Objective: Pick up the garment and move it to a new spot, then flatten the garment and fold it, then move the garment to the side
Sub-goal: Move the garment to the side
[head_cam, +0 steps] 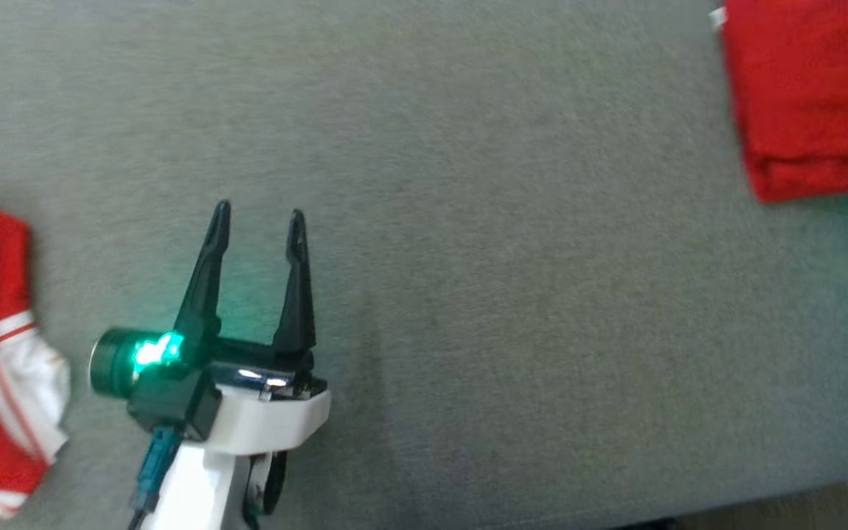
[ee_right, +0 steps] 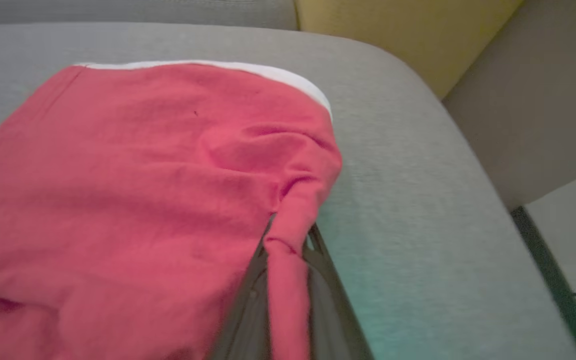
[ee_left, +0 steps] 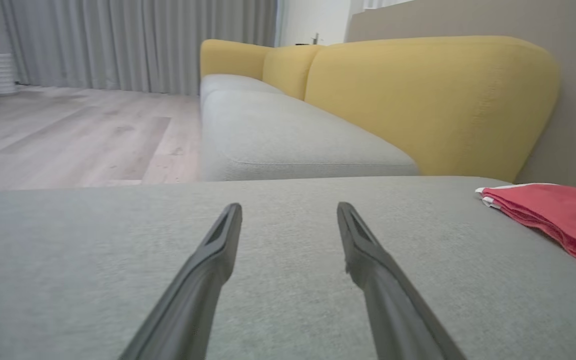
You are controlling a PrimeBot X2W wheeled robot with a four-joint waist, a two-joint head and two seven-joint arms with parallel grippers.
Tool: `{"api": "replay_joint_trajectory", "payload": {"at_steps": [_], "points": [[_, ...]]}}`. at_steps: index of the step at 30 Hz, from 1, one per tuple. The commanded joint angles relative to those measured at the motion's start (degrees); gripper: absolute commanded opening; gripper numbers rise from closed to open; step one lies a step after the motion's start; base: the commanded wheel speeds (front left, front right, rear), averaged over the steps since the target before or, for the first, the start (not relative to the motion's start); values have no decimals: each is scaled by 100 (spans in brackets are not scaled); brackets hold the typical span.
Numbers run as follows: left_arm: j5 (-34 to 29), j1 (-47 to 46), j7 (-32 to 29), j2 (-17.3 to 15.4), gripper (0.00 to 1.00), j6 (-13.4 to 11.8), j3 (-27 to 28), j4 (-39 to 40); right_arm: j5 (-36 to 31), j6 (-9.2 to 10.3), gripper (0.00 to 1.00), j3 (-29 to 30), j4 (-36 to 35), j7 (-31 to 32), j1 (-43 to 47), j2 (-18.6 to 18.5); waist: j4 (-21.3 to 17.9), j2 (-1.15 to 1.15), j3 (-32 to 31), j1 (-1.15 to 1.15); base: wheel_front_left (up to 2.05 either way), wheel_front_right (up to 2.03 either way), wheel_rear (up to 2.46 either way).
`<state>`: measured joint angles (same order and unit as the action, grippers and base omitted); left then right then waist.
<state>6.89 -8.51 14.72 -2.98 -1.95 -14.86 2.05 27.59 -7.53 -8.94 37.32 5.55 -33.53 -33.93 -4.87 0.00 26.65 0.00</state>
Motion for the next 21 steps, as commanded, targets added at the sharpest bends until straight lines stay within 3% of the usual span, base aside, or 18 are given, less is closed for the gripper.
{"api": "replay_joint_trajectory", "payload": {"at_steps": [1,9,19,20,21], "points": [[-78,-133,28,-32,100,47,159,165,-82,4,0,61,-166,-35,0,-363,-344,0,381,0,0,0,0],[-201,-484,28,-30,100,225,135,108,-626,4,0,137,-379,-218,-89,-928,-464,0,779,0,0,0,0],[-167,-557,28,-8,100,243,64,0,-2058,4,0,843,-397,-238,-171,-753,-301,0,812,0,0,0,0],[-160,-557,28,-7,100,241,63,-9,-2131,4,15,924,-405,-151,-157,-700,-286,0,799,0,0,0,0],[-151,-558,28,-5,100,243,59,-18,-2261,4,99,993,-467,-150,-141,-676,-264,0,781,0,0,0,0]]}}
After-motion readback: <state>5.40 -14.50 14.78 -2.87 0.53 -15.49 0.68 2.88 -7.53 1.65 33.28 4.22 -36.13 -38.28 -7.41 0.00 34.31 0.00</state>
